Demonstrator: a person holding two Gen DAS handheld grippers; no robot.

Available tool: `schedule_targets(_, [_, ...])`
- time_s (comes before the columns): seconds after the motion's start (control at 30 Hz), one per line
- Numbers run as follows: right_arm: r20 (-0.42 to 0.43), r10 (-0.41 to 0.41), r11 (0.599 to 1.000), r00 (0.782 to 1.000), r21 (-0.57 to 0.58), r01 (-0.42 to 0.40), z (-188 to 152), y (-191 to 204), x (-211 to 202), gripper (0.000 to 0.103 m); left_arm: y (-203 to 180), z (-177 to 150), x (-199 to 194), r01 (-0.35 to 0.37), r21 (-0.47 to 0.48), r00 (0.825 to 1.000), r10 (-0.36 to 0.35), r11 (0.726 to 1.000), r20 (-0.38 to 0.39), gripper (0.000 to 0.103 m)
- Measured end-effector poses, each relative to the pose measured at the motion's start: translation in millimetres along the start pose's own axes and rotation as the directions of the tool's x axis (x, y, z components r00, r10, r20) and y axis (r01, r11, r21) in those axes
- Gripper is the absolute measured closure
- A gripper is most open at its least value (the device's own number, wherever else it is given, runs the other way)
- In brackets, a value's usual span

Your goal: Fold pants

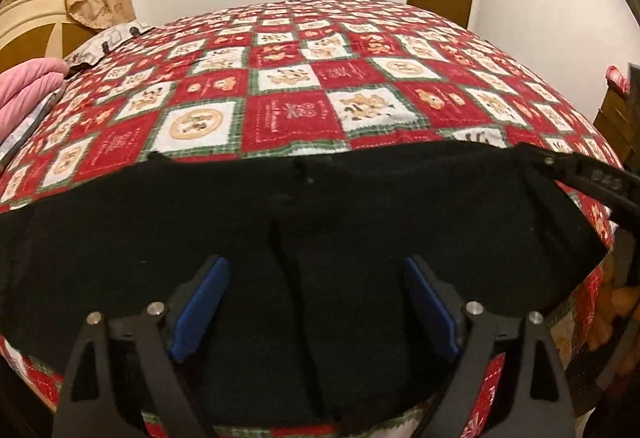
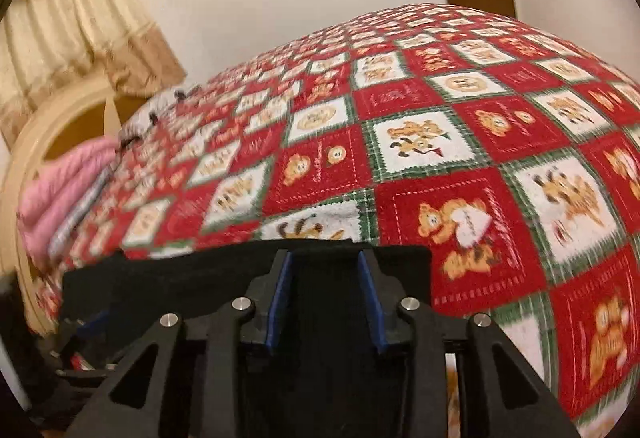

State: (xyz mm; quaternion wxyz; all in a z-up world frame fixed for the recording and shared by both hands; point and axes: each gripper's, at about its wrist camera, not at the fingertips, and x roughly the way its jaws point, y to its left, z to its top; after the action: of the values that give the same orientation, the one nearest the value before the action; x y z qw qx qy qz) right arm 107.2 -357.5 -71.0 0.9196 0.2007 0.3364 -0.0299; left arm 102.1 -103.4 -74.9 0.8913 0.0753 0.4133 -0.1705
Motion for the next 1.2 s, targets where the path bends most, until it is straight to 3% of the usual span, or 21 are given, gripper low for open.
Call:
schedule_targets(0.07, [0.062, 0.033, 0.999, 0.998, 0.020, -0.034, -9, 7, -22, 0.065, 7, 1, -4, -0.016, -0.010, 1.000, 0.016, 1.000, 0.012, 0.011])
schedule_targets(0.17, [0.117, 0.043, 0.999, 0.992, 0.014, -0.045, -31, 31, -41, 0.048, 30, -2, -16, -0.029, -0.046, 0.998, 0.032, 0.999, 0.051, 0.011])
schedule_targets(0.2, [0.122, 0.064, 0.998, 0.990, 0.011, -0.066, -43, 41, -44, 0.047, 37, -4, -19, -0.033, -0.061, 0.998, 0.037, 0.998, 0.055, 0.011])
schedule_targets(0.4, [0.013, 0.135, 0.974, 0.991, -0.187, -0.130, -81, 106, -26, 0.047, 110, -28, -45, -0.137, -0.211, 0.985, 0.155, 0.968, 0.073, 0.011])
schedule_targets(0.47, [-0.017, 0.139, 0.964, 0.990, -0.227, -0.139, -94, 118, -19, 0.047, 137, -40, -54, -0.182, -0.270, 0.976, 0.208, 0.945, 0.069, 0.011])
schedule_targets(0.53, [-0.070, 0.117, 0.963, 0.991, -0.235, -0.130, -104, 121, -6, 0.047, 172, -53, -64, -0.238, -0.349, 0.960, 0.274, 0.906, 0.057, 0.011])
schedule_targets(0.67, [-0.058, 0.124, 0.962, 0.991, -0.238, -0.135, -106, 121, -8, 0.044, 220, -72, -72, -0.295, -0.471, 0.938, 0.346, 0.831, 0.023, 0.011])
schedule_targets(0.8, [-0.044, 0.136, 0.968, 0.990, -0.205, -0.142, -104, 115, -19, 0.044, 259, -85, -74, -0.262, -0.595, 0.940, 0.341, 0.760, 0.021, 0.011])
schedule_targets(1.03, [0.003, 0.145, 0.961, 0.989, -0.237, -0.140, -98, 123, -39, 0.044, 286, -94, -51, -0.111, -0.736, 0.979, 0.200, 0.668, 0.033, 0.011])
schedule_targets(1.1, [0.001, 0.145, 0.959, 0.989, -0.246, -0.140, -99, 125, -40, 0.044, 287, -96, -42, -0.092, -0.761, 0.983, 0.179, 0.643, 0.032, 0.012])
schedule_targets(1.17, [-0.006, 0.142, 0.957, 0.990, -0.253, -0.139, -100, 126, -39, 0.044, 284, -92, -43, -0.085, -0.753, 0.979, 0.196, 0.652, 0.059, 0.018])
schedule_targets(1.2, [-0.009, 0.142, 0.958, 0.990, -0.252, -0.140, -100, 126, -39, 0.044, 281, -88, -43, -0.067, -0.737, 0.979, 0.188, 0.673, 0.083, 0.032])
